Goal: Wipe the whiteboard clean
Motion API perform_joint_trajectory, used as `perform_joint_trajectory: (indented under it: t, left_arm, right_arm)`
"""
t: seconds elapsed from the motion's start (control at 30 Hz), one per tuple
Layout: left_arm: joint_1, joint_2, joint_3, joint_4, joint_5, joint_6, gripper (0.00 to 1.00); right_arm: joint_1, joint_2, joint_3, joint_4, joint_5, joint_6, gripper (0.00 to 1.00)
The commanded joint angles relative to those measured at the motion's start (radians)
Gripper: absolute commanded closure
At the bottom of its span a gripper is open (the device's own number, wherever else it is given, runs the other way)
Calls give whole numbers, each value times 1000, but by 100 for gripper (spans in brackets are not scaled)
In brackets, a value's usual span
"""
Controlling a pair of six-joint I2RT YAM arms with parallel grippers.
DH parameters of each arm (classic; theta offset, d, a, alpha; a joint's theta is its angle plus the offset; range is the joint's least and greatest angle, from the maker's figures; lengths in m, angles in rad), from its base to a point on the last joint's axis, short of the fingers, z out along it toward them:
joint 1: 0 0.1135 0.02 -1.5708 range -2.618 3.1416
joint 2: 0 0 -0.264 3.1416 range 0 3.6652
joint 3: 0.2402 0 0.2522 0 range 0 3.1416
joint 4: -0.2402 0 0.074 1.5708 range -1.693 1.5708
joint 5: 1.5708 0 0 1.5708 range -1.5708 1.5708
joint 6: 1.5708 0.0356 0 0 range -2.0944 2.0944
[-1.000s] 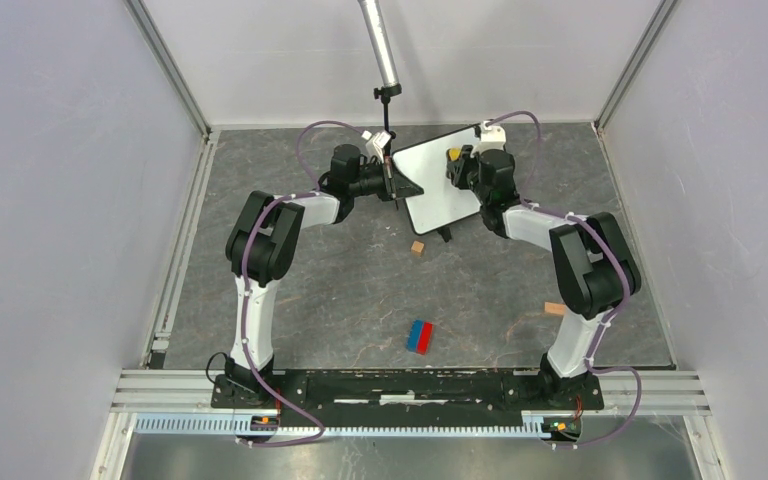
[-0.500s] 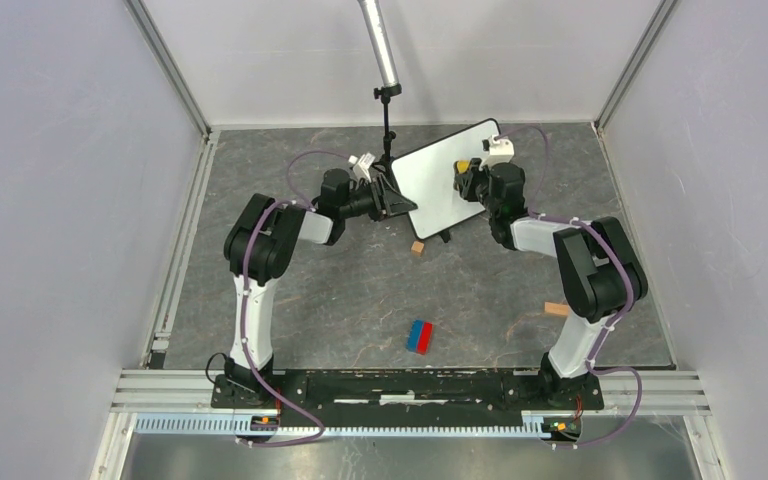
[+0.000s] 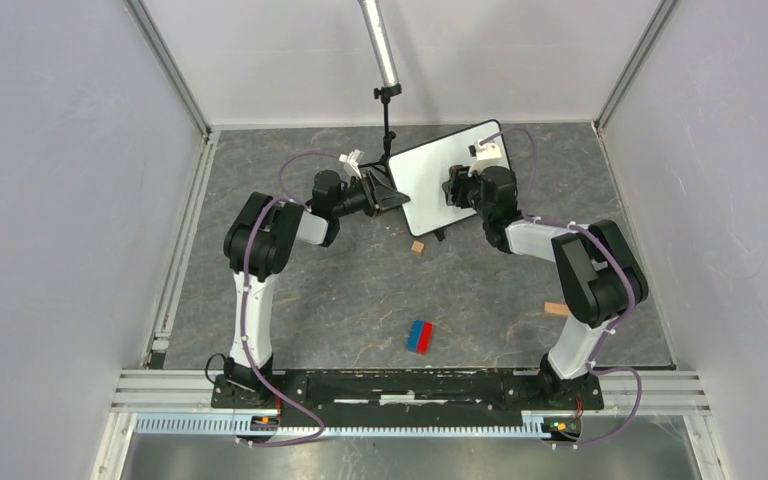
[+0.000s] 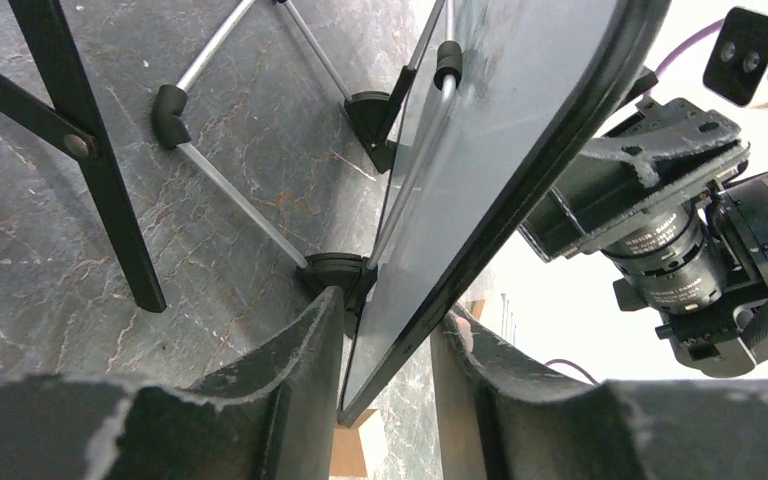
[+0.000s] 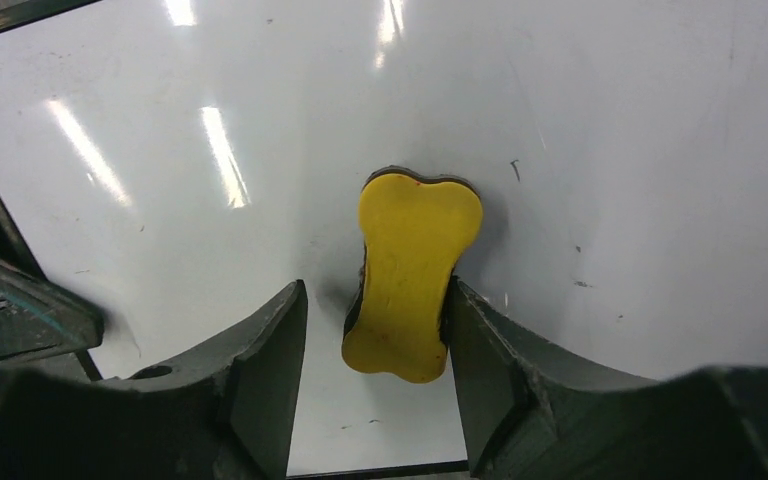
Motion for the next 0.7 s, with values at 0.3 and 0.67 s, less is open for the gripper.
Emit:
perform_joint_trajectory:
  t: [0.3,0.67]
  left_arm:
    - [-26,-76,37,-267,-82,196,74]
    - [-29,-67,44,-237,-78,184,98]
  right_arm:
    - [-1,-23,54,-86,31,-52,59]
    - [73,11,12,-31,6,-17,75]
